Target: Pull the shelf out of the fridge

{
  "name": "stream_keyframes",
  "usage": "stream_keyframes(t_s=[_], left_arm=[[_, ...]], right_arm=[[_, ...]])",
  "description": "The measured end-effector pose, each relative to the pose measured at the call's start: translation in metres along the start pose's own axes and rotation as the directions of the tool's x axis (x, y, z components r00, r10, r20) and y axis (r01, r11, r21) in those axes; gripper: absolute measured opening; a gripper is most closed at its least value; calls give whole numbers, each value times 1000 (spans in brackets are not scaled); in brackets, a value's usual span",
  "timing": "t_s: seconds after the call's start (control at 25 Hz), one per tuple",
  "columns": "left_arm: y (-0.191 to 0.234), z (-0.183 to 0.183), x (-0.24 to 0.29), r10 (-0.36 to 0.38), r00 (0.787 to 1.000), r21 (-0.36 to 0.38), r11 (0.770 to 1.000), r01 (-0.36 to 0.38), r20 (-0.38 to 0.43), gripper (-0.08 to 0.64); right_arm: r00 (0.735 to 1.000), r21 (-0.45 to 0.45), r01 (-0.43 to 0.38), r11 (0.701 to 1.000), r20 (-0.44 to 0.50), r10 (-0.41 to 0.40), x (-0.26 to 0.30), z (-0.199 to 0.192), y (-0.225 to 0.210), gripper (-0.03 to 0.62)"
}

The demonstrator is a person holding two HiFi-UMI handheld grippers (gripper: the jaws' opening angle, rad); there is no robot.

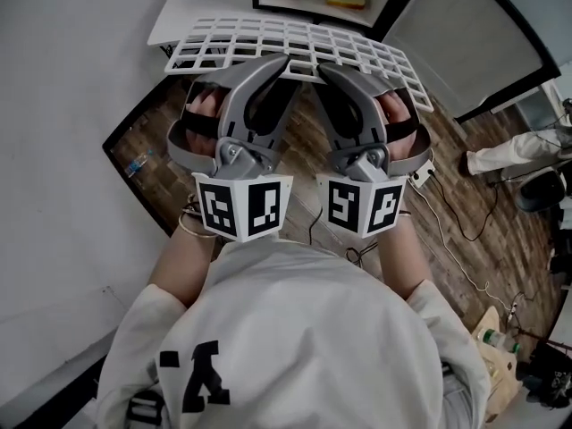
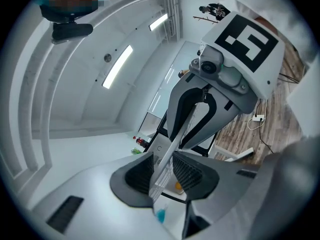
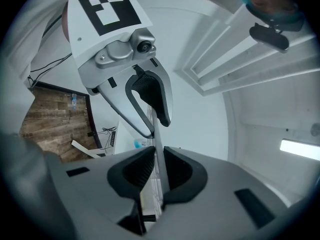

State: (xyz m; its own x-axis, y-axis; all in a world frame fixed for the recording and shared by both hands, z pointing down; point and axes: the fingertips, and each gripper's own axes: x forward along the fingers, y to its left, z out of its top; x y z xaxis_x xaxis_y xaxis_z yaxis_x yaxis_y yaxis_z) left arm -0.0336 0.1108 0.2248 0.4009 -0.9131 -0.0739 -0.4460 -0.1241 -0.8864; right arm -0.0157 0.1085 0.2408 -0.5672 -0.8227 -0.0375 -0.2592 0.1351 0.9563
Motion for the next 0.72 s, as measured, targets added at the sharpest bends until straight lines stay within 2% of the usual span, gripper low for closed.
stream_keyframes(t_s=[0.4, 0.72], left_arm=[[-4, 16, -8, -31, 999, -6, 999, 31, -8, 120], [-1, 10, -4, -39, 999, -32, 999, 39, -5, 120]], right_arm=[[999, 36, -31, 999, -18, 32, -18, 0, -4, 75], [998, 24, -48, 999, -29, 48, -11, 0, -3, 75]])
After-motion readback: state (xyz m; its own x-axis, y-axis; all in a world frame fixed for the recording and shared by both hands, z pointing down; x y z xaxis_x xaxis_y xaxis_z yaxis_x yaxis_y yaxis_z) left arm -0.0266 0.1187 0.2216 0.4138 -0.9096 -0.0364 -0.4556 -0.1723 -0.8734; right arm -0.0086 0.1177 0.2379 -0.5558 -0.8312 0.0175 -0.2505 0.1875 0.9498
